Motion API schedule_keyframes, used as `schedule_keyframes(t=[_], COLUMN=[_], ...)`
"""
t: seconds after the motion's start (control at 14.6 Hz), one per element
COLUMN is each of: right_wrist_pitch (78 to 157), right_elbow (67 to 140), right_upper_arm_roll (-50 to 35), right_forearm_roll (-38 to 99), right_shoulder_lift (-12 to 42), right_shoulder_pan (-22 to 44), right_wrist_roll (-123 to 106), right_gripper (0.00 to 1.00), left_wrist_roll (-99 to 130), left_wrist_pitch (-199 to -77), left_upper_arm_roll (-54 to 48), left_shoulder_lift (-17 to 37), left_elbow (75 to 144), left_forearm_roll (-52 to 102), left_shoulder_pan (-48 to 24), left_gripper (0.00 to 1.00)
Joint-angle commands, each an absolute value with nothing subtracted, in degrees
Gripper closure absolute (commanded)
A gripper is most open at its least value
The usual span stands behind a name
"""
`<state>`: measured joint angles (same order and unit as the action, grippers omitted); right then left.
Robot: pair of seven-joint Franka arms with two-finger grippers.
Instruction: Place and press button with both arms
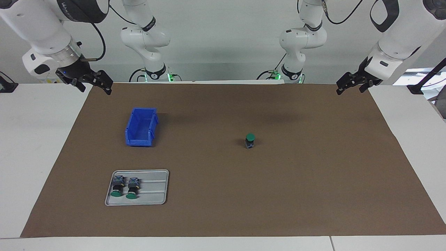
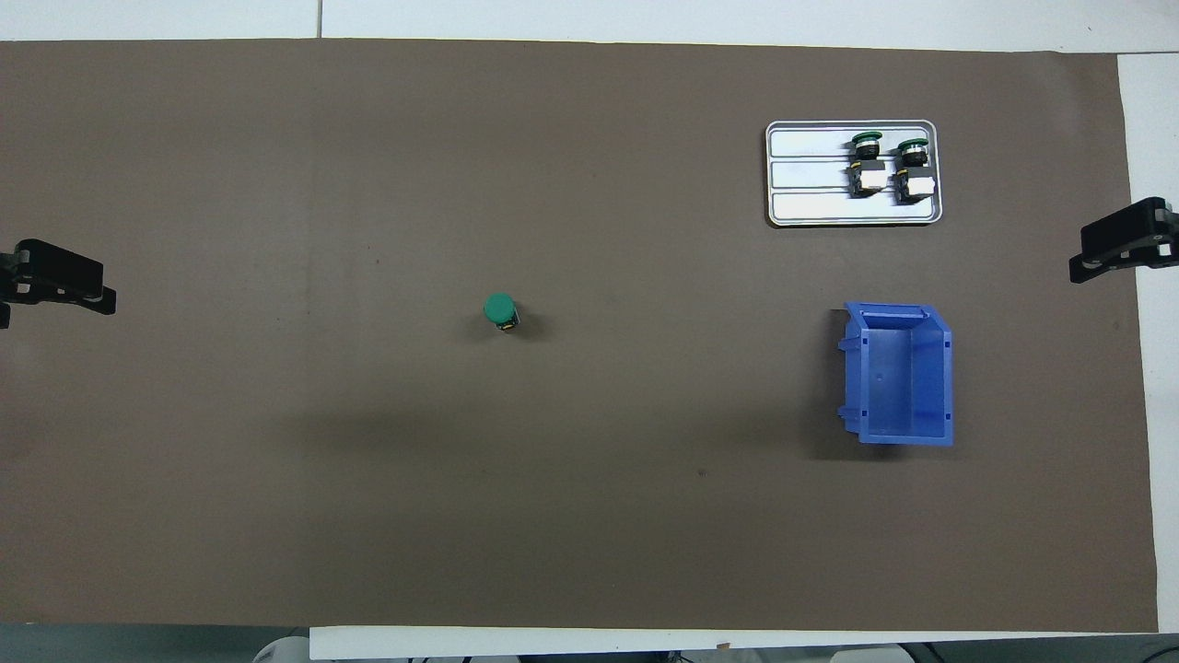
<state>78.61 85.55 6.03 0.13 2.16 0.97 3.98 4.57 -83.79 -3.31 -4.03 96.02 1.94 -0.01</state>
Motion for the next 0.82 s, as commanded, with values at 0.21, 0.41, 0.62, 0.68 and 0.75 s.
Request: schedule_keyframes(t=[0.21, 0.41, 0.62, 0.68, 0.75], right_wrist_pitch=[78.66, 78.66, 78.66, 78.66, 78.66], right_elbow=[87.01, 87.01, 87.01, 87.01, 87.01], right_upper_arm_roll=[6.24, 6.24, 6.24, 6.24, 6.24], right_forearm_roll=[0.26, 0.26, 0.26, 0.26, 0.26], right_shoulder_lift=[0.88, 0.88, 0.88, 0.88, 0.88], right_shoulder_pan=[0.97, 0.97, 0.97, 0.97, 0.97], right_wrist_roll=[2.9, 2.9, 2.81, 2.9, 2.9], right_gripper=[0.01, 0.02, 0.01, 0.01, 0.01], left_wrist_roll=[4.57, 4.57, 4.48, 4.4, 4.39], left_wrist_pitch=[-82.27, -82.44, -82.44, -82.27, -82.27], left_upper_arm_roll=[-3.34, -2.9, -2.9, -2.9, -2.9], left_shoulder_lift=[-4.66, -4.66, -4.57, -4.66, -4.66], left_elbow=[95.36, 95.36, 95.19, 95.19, 95.19], left_forearm_roll=[1.05, 1.05, 0.97, 0.97, 0.97], left_shoulder_pan=[0.18, 0.18, 0.18, 0.44, 0.7], left_gripper=[0.0, 0.0, 0.0, 0.0, 0.0])
